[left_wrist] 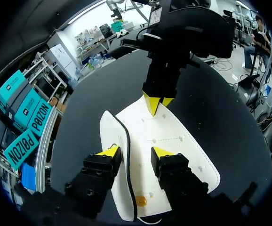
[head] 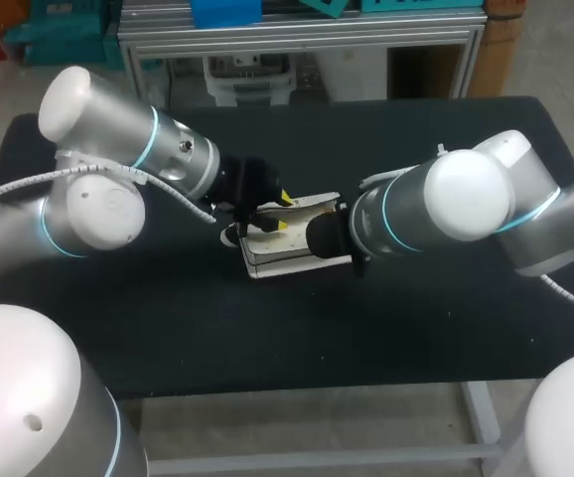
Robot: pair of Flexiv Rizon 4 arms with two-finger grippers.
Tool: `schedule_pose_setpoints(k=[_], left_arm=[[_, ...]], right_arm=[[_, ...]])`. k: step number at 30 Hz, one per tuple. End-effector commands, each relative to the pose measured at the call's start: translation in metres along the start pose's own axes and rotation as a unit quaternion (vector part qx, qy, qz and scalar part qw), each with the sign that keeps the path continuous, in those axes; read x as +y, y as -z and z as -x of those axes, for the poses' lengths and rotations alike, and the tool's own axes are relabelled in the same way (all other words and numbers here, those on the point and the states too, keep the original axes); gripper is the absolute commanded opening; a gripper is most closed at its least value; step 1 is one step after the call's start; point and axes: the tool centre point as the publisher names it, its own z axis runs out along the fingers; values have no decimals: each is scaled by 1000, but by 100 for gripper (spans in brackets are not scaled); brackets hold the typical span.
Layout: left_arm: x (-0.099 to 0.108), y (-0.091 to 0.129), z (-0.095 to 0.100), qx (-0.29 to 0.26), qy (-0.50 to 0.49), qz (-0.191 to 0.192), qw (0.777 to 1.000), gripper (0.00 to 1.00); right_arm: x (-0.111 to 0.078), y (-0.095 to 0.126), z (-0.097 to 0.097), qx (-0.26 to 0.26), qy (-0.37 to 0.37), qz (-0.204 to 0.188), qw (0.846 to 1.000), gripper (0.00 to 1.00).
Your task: Pick up the bag, open it, inspect its contents, close it, and place it on the opposite side
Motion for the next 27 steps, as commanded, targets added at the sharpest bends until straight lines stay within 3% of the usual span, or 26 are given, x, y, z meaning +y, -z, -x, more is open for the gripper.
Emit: schedule_pose_setpoints(k=[1, 4, 7, 9, 11, 15, 18, 23, 27], left_arm=[[2, 18, -1, 6, 0, -30, 1000, 98], [1, 20, 1, 2, -2, -32, 999, 92], [1, 14, 5, -15, -4, -17, 1000, 72], [2, 9, 8, -36, -6, 0, 999, 45], [3, 2, 9, -44, -10, 17, 999, 0], [7, -6, 6, -57, -13, 34, 998, 0], [8, -4, 3, -55, -12, 26, 998, 0], [5, 0, -18, 2, -30, -8, 1000, 0], [9, -17, -33, 42, -36, 13, 998, 0]], right_arm=[[-1, -3, -4, -59, -1, 4, 998, 0], [-1, -3, -4, -59, -1, 4, 998, 0], [-1, -3, -4, -59, -1, 4, 998, 0], [-1, -3, -4, -59, -1, 4, 998, 0], [-1, -3, -4, -59, -1, 4, 998, 0], [-1, -3, -4, -59, -1, 4, 998, 0], [-1, -3, -4, -59, -1, 4, 998, 0], [-1, -3, -4, -59, -1, 4, 998, 0], [-1, -3, -4, -59, -1, 4, 998, 0]])
